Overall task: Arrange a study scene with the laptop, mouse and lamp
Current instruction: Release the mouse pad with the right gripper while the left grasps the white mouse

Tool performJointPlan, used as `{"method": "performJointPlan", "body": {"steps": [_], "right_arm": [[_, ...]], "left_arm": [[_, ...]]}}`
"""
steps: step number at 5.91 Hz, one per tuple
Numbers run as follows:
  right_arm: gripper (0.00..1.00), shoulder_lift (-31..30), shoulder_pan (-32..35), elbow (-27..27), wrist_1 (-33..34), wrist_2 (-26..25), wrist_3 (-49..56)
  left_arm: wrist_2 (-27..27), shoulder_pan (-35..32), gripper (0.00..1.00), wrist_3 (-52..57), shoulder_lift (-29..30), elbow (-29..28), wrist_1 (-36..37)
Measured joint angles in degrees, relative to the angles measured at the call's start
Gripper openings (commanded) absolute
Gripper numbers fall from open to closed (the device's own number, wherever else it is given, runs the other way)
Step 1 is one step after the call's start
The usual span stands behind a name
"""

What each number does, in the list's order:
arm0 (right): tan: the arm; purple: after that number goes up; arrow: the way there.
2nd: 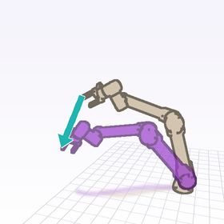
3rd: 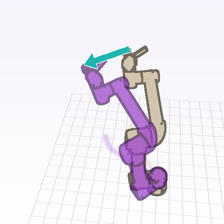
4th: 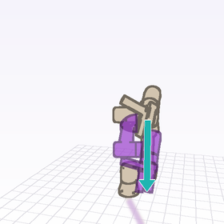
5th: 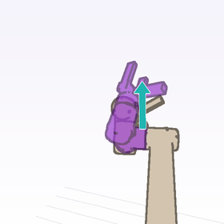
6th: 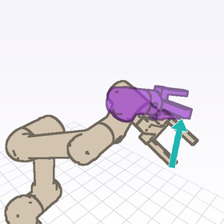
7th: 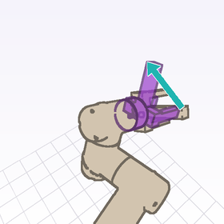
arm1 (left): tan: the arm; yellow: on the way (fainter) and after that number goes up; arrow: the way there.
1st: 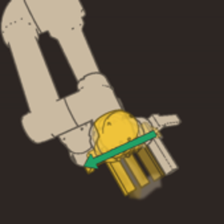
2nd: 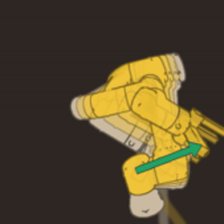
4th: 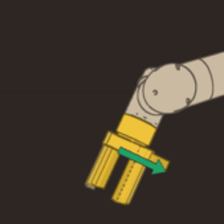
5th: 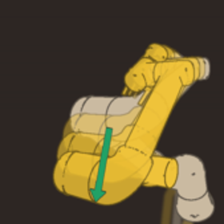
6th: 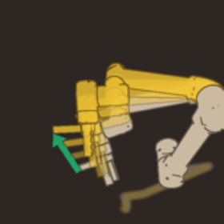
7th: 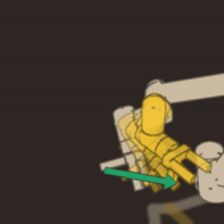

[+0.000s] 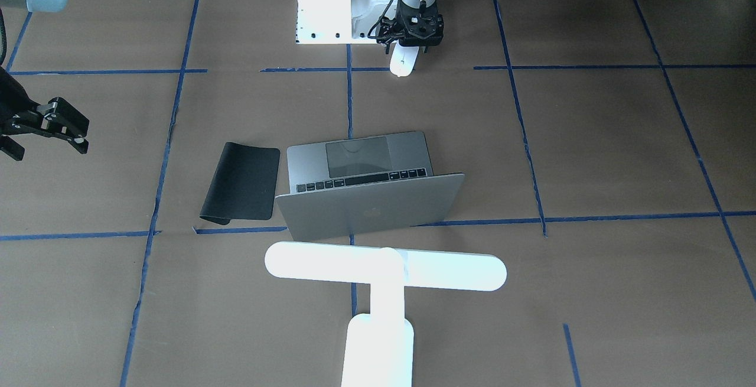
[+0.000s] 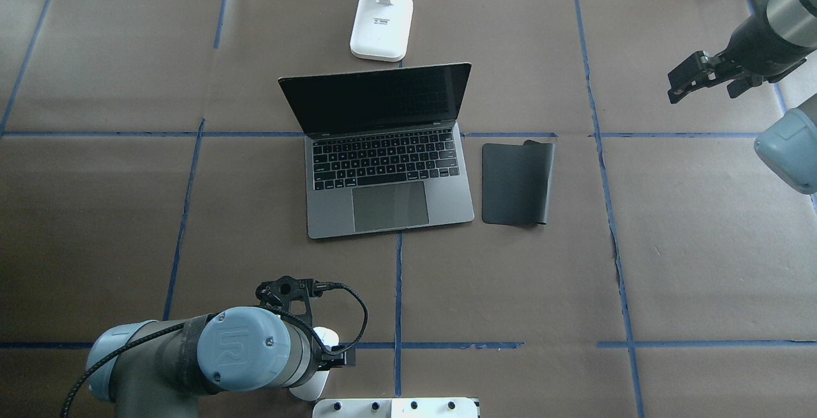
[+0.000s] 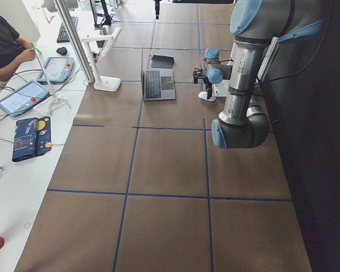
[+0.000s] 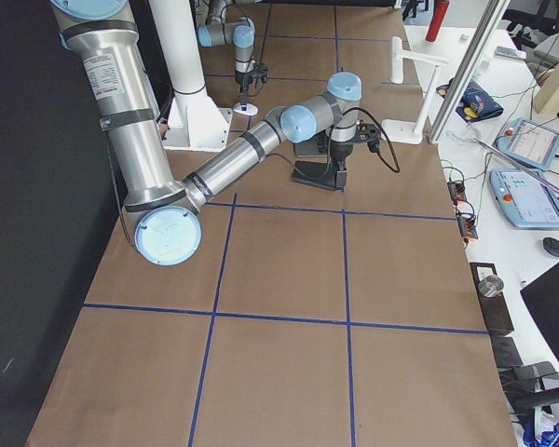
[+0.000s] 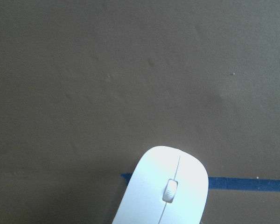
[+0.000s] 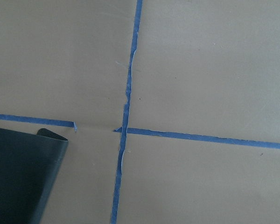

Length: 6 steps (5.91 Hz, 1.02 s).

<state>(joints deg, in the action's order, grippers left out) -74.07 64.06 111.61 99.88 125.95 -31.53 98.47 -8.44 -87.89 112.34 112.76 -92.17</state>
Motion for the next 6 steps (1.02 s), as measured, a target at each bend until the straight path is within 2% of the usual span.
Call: {"method": "performJointPlan", "body": {"steps": [6], "right_arm": [[1.0, 0.2, 0.1, -0.1, 0.0, 0.0, 0.1]], "left_arm": [[-0.2, -0.1, 1.0, -0.1, 0.3, -1.5, -0.1]]}}
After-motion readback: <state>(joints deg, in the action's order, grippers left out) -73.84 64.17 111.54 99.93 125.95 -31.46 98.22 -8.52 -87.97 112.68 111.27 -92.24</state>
